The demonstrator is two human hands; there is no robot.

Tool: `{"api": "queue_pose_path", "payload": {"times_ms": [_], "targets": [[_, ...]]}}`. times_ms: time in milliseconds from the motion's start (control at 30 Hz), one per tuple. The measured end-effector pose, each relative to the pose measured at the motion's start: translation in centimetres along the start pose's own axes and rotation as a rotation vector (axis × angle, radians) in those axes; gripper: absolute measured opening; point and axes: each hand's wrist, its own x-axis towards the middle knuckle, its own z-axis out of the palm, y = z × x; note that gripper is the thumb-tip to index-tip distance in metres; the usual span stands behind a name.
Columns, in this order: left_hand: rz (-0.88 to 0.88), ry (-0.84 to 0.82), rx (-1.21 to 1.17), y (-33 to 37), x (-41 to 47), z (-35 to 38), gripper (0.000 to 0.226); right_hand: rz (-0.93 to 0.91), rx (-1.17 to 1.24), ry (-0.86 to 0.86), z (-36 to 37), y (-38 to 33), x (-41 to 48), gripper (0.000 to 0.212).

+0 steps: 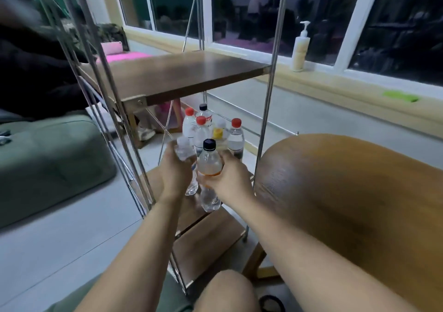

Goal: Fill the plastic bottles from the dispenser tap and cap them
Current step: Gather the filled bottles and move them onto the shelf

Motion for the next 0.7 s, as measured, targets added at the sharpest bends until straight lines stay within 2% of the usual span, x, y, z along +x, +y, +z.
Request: {"api": "queue_pose_path", "payload": {"times_ms": [100,200,333,533,633,700], "targets": [[-0.061,0.123,-0.025,-0.7,1.6,1.8,0.044,0.025,-0.009,-0.02,1.8,1.2,1.9,0.067],[-0.083,0.177,-0.05,-1.0,3.0,3.1,0.051,0.0,-0.045,-0.025,2.7,2.0,3.5,0.061],[-0.035,0.205,-0.094,-2.2,4.3,4.1,0.06,-0.041,0.046,-0.023,3.7,2.7,5.2,0.051],[-0.114,0.306,-0.246,-6.3,1.8,5.2,0.071,-0.075,0.076,-0.031,4.5,4.3,5.6,0.068],[-0.156,0.328,-0.212,-8.3,-1.4,6.0,0.041,0.0,0.031,-0.071,4.8,5.3,4.9,0.075],[-0.14,0.222,-0.195,-9.8,-3.0,6.4,0.038,0.049,0.014,-0.142,4.9,6.0,4.6,0.066]]}}
